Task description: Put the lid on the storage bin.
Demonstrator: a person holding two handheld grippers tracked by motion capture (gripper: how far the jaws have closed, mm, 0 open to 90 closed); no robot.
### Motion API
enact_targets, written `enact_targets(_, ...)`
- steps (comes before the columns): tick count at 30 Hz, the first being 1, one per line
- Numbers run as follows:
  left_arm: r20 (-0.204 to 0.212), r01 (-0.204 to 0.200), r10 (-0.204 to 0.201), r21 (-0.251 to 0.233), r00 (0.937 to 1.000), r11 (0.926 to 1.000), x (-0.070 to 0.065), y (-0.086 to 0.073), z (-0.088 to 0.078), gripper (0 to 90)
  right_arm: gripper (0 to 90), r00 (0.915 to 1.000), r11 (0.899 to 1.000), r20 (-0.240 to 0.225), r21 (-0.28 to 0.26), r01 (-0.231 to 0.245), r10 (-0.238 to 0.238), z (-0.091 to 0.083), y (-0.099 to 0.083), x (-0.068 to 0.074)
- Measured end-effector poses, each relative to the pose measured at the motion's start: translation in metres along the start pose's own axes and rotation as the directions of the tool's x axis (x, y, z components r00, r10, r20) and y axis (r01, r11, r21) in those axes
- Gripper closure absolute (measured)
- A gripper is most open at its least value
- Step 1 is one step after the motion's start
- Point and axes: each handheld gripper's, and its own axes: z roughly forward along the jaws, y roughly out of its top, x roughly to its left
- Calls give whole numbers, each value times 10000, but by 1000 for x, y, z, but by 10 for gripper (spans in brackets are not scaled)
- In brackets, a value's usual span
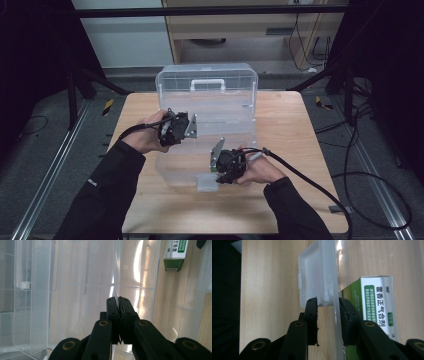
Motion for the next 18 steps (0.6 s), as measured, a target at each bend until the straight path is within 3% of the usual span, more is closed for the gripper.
enact_targets(10, 146, 184, -182, -131, 9997, 9997, -10, -2, 0, 871, 704, 9999, 9999, 113, -148, 31, -29, 0, -2, 1)
enact_targets(18, -75, 116, -116, -74, 9999, 9999, -18, -2, 0, 857, 701, 9995, 9995, 326, -315, 34, -24, 0, -3, 3)
